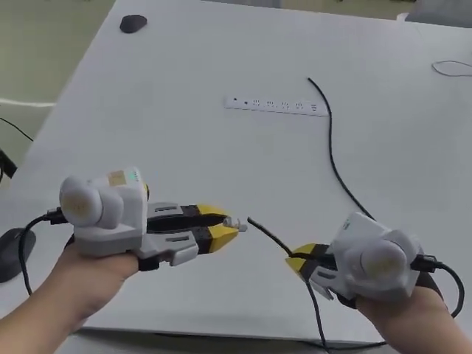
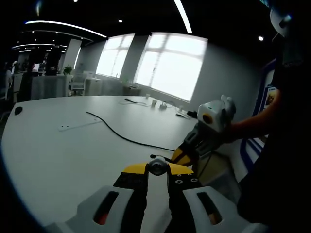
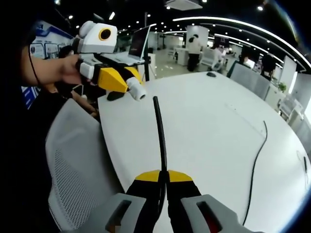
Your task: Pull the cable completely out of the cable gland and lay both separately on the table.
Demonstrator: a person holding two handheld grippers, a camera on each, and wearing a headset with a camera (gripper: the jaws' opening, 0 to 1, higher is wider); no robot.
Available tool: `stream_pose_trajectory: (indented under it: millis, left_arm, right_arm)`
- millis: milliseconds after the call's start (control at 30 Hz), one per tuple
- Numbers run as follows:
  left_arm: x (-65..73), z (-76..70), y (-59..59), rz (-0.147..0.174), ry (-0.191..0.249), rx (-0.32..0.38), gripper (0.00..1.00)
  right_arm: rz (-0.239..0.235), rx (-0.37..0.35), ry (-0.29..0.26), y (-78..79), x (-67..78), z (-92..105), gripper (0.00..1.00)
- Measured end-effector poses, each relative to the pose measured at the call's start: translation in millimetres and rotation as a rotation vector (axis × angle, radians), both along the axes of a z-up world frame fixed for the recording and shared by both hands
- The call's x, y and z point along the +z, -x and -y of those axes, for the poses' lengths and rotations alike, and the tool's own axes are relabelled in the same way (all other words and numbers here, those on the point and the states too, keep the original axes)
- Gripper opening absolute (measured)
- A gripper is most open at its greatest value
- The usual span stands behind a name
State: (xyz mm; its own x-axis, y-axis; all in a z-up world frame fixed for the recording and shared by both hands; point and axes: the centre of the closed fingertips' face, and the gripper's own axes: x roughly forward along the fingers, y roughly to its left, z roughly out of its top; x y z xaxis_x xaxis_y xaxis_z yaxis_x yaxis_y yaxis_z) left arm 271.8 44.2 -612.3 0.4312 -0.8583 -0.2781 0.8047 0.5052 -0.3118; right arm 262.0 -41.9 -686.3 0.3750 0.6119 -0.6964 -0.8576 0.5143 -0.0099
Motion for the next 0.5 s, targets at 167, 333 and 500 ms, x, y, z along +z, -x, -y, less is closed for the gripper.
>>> stream_pose_trajectory:
  millis: [167, 333, 500]
  left_arm:
    - [0.0, 5.8, -0.4, -0.006, -0.006, 0.030, 0.15]
    - [-1.4, 14.3, 0.4, -0.004, -0.013, 0.044, 0.15]
    - [-6.6, 17.8, 2.2, -0.019, -0.017, 0.058, 0.15]
  right_arm:
    - [-0.002, 0.031, -0.010, -3.1, 2.4, 3.4, 0.00]
    - [-0.008, 0.044, -0.027, -4.8, 6.9, 4.8, 0.00]
    - [-0.015, 0.045, -0.030, -10.1, 12.4, 5.7, 0.00]
